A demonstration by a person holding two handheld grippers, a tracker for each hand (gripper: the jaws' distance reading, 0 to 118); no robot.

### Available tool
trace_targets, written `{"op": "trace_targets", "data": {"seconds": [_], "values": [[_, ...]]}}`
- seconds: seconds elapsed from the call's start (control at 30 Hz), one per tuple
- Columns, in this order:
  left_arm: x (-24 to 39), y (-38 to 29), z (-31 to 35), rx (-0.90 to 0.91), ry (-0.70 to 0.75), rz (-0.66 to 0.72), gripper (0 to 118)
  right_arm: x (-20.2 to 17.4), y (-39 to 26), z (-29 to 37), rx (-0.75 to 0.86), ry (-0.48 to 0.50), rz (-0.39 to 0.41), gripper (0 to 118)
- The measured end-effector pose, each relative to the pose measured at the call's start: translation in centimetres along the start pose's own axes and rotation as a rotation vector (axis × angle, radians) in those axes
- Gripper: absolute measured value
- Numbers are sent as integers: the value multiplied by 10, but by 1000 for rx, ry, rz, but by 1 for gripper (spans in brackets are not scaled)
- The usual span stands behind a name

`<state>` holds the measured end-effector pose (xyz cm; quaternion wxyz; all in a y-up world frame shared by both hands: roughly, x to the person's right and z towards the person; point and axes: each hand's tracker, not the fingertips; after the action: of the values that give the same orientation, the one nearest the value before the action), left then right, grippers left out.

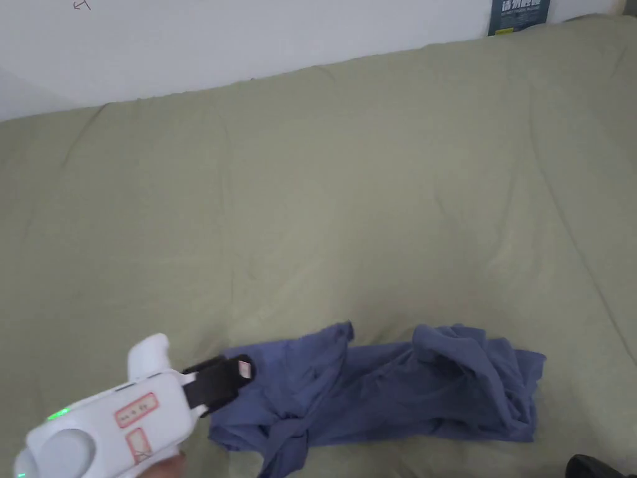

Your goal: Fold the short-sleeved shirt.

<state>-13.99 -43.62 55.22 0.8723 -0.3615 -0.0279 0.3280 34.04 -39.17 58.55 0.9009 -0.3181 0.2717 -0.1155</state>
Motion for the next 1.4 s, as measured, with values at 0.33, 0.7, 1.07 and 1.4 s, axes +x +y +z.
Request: {"op": "trace_targets", "data": {"seconds": [0.33,0.7,1.07,1.4], "values": [[69,-66,-112,-154,-101,-56,9,9,0,12,17,-28,-24,0],[32,-23,37,-12,63,-209,21,3,4,-13,-20,9,10,0],[-96,-4,35,4,-307,372,118,-16,0,-25,-110,54,16,0],[-90,-5,-50,-134,-535,406,117,-28,6,-25,-105,48,20,0]]}}
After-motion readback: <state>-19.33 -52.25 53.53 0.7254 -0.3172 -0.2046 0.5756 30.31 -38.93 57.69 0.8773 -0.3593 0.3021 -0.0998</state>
